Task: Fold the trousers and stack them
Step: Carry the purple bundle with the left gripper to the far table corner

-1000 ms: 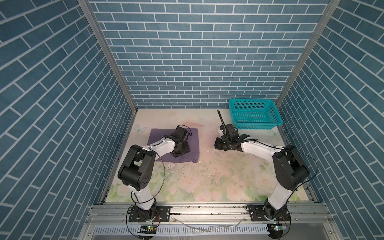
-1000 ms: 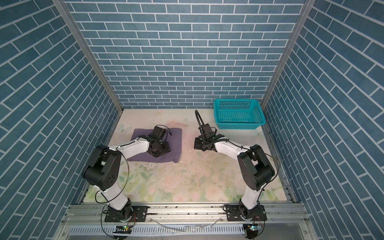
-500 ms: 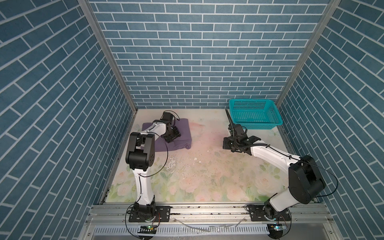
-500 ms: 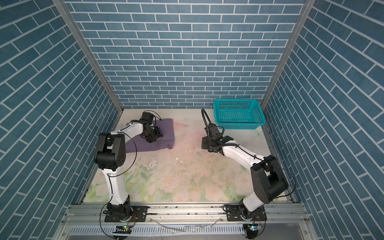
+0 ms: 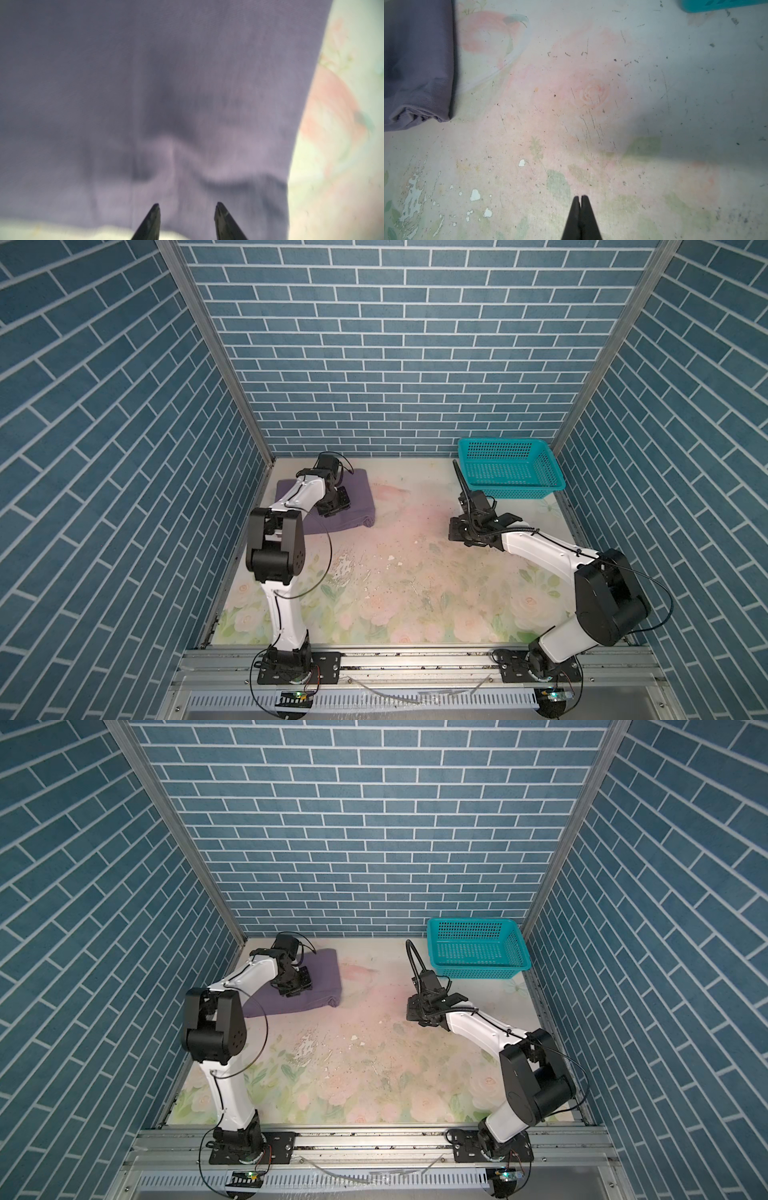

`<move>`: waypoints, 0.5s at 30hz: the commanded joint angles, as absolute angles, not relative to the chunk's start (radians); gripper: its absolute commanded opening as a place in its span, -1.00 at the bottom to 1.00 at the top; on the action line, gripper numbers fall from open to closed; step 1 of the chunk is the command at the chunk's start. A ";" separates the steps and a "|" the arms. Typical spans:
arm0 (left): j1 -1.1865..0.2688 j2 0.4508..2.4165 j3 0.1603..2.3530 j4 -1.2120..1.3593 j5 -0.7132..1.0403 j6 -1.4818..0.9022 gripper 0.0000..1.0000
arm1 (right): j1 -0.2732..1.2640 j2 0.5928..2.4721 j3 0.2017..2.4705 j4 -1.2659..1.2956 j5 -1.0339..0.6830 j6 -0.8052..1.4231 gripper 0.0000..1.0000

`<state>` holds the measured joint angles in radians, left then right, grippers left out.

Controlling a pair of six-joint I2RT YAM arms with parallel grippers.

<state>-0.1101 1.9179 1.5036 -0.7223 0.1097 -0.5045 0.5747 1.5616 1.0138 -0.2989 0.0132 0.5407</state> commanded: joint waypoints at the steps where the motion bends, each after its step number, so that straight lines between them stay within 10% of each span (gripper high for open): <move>1: -0.101 1.768 1.369 -0.714 0.053 -0.492 -0.81 | 0.572 1.550 0.990 -0.278 0.000 0.512 -1.00; 15: 0.076 1.828 1.228 -0.624 0.161 -0.510 -1.00 | 0.573 1.587 1.049 -0.313 -0.021 0.525 -1.00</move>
